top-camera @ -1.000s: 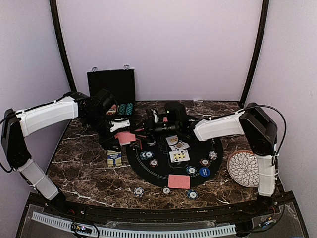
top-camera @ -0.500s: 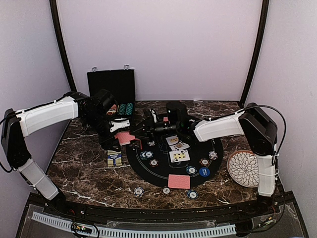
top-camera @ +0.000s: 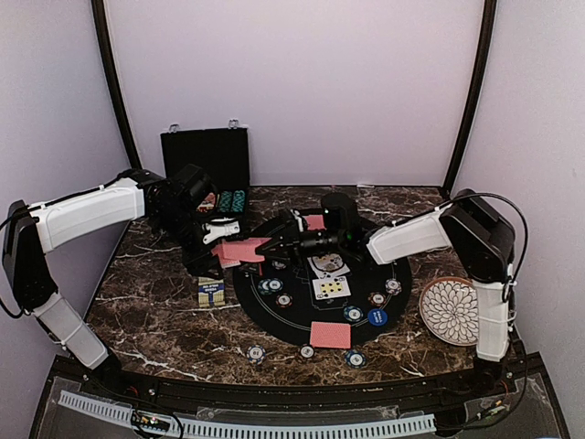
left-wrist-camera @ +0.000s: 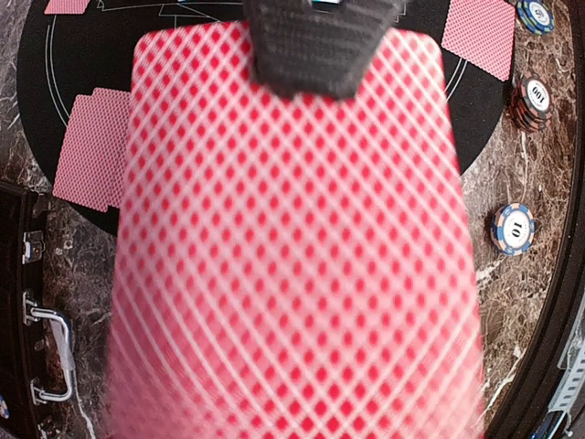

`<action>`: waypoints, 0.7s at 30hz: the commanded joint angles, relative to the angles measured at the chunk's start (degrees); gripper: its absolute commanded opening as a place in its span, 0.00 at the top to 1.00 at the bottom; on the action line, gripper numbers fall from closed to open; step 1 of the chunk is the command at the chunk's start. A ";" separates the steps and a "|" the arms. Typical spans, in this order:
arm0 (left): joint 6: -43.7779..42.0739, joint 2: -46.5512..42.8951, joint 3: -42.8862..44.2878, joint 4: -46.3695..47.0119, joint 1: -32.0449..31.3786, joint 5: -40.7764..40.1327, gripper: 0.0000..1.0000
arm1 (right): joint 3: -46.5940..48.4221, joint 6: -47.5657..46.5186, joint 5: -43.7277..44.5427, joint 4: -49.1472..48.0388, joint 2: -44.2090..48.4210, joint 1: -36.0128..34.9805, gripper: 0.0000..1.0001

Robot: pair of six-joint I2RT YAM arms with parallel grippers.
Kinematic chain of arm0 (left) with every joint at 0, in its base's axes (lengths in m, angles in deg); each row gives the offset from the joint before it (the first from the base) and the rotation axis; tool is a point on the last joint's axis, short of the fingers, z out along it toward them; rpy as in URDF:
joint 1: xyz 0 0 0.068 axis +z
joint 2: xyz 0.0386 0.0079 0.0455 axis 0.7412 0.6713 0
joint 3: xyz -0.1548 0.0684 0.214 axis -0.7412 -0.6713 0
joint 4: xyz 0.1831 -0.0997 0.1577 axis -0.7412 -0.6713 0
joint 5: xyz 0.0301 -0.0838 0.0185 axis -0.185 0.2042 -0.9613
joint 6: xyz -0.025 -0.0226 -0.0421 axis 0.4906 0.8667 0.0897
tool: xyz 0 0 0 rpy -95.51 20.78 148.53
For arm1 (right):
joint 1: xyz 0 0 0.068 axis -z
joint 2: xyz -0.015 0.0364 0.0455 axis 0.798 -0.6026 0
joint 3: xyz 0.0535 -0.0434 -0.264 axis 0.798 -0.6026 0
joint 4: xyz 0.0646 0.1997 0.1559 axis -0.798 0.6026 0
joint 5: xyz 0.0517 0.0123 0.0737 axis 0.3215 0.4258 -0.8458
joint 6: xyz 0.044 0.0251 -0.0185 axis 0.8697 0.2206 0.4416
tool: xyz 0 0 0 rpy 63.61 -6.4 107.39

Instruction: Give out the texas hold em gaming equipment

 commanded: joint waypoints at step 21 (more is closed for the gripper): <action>-0.59 -1.33 1.81 -1.14 0.06 0.15 1.00 | -13.52 -36.46 4.48 41.11 16.13 30.65 1.00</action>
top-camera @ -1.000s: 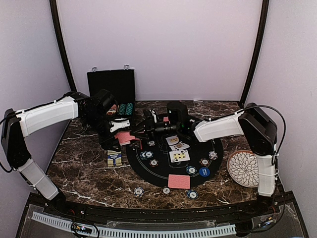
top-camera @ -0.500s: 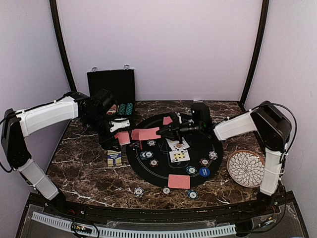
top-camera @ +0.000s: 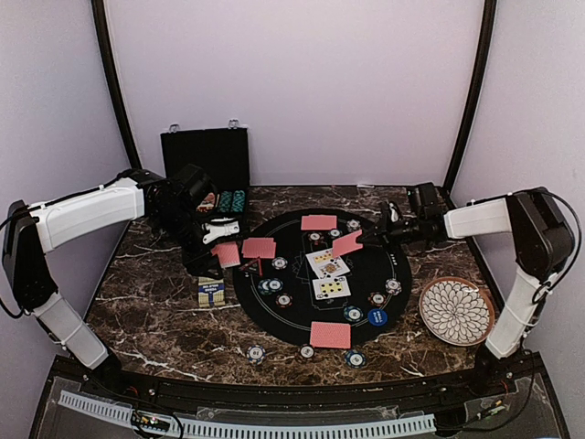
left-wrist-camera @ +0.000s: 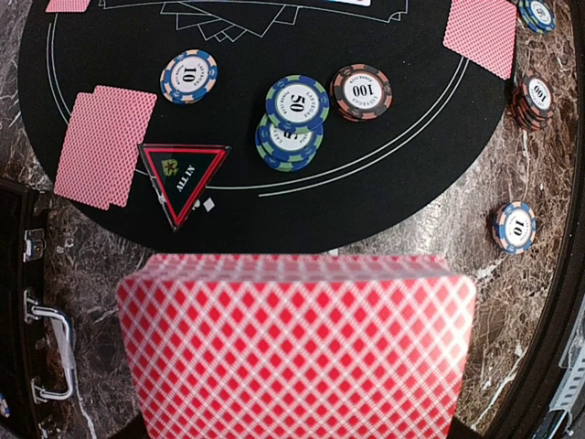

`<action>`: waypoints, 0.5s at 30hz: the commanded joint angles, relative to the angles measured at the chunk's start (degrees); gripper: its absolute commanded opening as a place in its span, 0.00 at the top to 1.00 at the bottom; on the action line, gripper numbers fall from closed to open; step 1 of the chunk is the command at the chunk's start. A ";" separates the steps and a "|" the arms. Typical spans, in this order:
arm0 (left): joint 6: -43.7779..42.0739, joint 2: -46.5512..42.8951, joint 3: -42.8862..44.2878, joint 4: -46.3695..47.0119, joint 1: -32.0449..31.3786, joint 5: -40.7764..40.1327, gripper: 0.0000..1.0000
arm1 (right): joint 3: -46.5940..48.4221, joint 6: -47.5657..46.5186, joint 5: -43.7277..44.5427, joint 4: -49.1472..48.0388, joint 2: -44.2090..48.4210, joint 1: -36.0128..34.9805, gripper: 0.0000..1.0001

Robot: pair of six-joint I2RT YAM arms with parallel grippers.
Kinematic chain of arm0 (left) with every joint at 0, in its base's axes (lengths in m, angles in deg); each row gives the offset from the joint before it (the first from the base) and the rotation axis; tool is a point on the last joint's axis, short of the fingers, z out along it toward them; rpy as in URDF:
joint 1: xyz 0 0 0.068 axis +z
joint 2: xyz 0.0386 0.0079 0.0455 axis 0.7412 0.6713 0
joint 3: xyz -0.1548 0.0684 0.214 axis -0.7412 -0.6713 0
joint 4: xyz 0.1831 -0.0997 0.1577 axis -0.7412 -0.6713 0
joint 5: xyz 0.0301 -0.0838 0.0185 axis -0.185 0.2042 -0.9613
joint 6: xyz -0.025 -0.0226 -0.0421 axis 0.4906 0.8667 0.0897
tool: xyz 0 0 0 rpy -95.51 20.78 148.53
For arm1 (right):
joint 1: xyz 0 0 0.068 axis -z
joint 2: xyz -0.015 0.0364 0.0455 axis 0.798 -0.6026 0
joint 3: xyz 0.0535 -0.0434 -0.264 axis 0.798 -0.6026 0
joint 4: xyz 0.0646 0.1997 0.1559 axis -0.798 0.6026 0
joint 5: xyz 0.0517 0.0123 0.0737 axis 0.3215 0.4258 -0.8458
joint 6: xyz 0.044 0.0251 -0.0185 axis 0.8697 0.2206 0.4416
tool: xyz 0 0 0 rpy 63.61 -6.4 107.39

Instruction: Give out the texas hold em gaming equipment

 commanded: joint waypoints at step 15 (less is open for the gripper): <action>-0.49 -1.87 1.21 -1.17 0.09 0.51 1.00 | 13.74 -17.97 12.60 22.48 -9.43 2.33 1.00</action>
